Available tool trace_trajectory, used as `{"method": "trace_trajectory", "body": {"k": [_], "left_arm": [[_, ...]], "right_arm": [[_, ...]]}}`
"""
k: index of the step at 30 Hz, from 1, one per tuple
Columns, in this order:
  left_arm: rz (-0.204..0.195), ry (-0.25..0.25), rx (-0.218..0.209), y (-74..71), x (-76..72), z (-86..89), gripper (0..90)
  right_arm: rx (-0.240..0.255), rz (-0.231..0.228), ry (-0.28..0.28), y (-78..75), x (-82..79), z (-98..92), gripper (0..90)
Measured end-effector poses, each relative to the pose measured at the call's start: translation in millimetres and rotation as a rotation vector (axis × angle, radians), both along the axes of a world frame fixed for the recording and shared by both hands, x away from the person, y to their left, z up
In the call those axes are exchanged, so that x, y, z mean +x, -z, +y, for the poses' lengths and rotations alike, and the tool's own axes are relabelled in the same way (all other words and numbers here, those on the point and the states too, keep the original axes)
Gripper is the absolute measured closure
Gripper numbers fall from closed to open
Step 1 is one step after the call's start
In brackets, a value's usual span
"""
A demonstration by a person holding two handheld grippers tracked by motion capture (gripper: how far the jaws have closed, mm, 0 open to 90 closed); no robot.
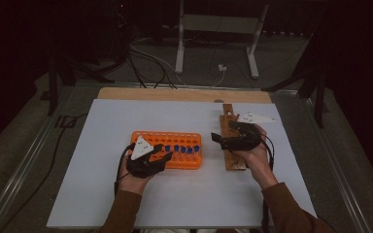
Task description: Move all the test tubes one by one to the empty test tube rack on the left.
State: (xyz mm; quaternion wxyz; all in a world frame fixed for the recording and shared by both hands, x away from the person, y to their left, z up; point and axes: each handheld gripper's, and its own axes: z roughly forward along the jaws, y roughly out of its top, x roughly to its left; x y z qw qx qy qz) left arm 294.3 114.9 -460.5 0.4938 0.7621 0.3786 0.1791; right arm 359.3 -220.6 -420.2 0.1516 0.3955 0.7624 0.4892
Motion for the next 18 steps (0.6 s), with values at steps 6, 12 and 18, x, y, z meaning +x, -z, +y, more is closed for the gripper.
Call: {"method": "trace_trajectory", "body": {"k": [6,12,18], "left_arm": [[-0.045,-0.033,-0.012,-11.7,-4.5,15.5,32.5],[-0.077,-0.107,-0.030,-18.6,-9.5,34.5,18.1],[-0.102,-0.160,-0.042,-20.3,-15.5,50.1,10.4]], "right_arm": [[-0.010,-0.015,0.004,1.4,-7.0,-7.4,9.3],[0.005,-0.036,0.019,4.8,-16.6,-18.5,7.5],[0.026,-0.057,0.035,7.5,-28.5,-32.5,3.8]]}}
